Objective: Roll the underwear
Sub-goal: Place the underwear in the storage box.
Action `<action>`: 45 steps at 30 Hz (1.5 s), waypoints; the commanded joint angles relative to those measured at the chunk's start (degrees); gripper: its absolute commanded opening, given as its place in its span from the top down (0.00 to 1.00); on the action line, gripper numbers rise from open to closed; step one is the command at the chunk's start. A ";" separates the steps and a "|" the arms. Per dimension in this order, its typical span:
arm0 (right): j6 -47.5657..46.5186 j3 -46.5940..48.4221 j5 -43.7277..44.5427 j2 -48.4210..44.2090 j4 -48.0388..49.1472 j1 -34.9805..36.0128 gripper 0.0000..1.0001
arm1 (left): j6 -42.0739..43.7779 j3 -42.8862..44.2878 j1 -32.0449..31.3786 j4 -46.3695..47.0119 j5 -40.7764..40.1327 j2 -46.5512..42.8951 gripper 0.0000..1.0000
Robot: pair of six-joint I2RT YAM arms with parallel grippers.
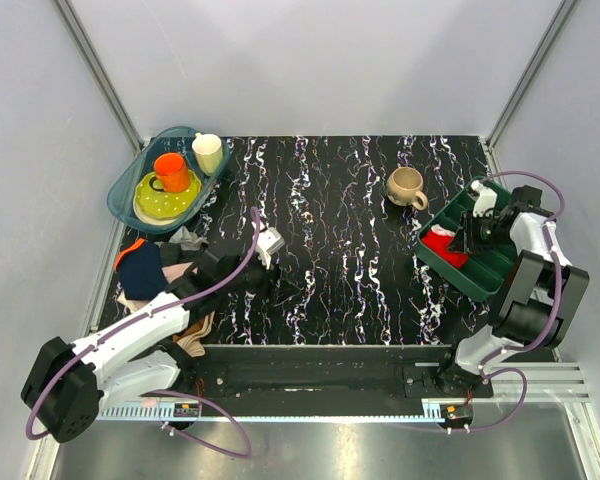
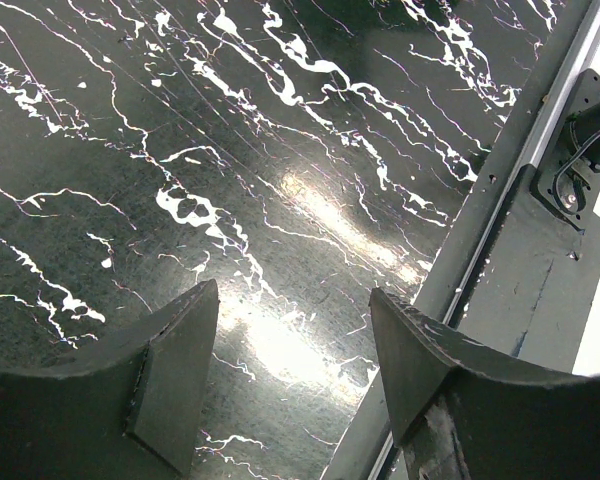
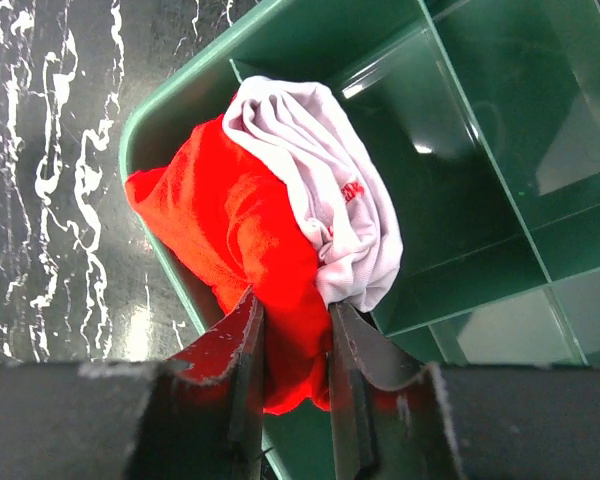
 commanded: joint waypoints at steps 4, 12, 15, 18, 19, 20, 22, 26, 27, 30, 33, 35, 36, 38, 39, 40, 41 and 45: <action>-3.41 -3.41 10.31 -0.56 -1.34 5.10 1.00 | 0.49 -0.07 -0.43 3.48 -0.30 -0.08 0.35; -4.46 -5.34 15.24 1.37 -0.20 7.30 1.00 | 0.58 0.02 -0.43 3.57 0.05 0.36 0.35; -4.73 -6.05 16.74 1.55 0.59 8.53 1.00 | 0.58 -0.07 -0.43 3.75 0.05 0.53 0.35; -4.99 -6.40 18.40 1.90 1.12 10.20 1.00 | 0.58 -0.16 -0.43 3.83 0.32 0.89 0.35; -5.08 -6.49 19.37 2.34 1.21 10.55 1.00 | 0.58 -0.07 -0.43 3.83 0.32 0.97 0.35; -5.08 -6.58 19.90 2.52 1.47 10.91 1.00 | 0.58 -0.07 -0.43 3.83 0.41 1.15 0.35; -5.08 -6.75 21.04 3.22 1.74 11.79 0.98 | 0.58 -0.07 -0.52 3.83 0.41 1.15 0.35; -5.34 -7.02 22.97 4.80 1.74 13.10 0.96 | 0.58 -0.07 -0.43 3.92 0.41 1.23 0.35; -5.60 -7.19 23.41 5.59 1.74 13.37 0.93 | 0.58 -0.07 -0.43 3.92 0.41 1.24 0.35; -5.78 -7.28 24.30 7.08 1.48 13.72 0.89 | 0.58 -0.07 -0.52 3.92 0.58 1.41 0.35; -6.39 -6.93 23.95 7.35 0.08 13.72 0.84 | 0.58 -0.07 -0.43 3.92 0.58 1.33 0.35; -6.83 -6.32 23.51 6.48 -1.07 13.72 0.74 | 0.58 -0.07 -0.52 3.92 0.58 1.32 0.35; -7.01 -6.05 22.98 4.99 -2.20 13.72 0.70 | 0.58 0.02 -0.43 3.92 0.58 1.32 0.35; -7.27 -4.57 22.37 3.40 -3.62 13.72 0.57 | 0.58 0.11 -0.43 3.92 0.67 1.24 0.35; -7.36 -3.77 21.84 2.09 -5.28 13.63 0.55 | 0.49 0.11 -0.52 3.92 0.76 1.32 0.35; -7.36 -3.07 21.58 1.38 -6.08 13.72 0.48 | 0.49 0.19 -0.43 3.84 0.76 1.24 0.35; -7.45 -1.58 21.23 0.77 -6.87 13.72 0.46 | 0.49 0.19 -0.43 3.83 0.76 1.15 0.35; -7.54 1.94 19.29 -2.75 -11.08 13.72 0.36 | 0.23 0.55 -0.43 3.57 0.85 0.54 0.35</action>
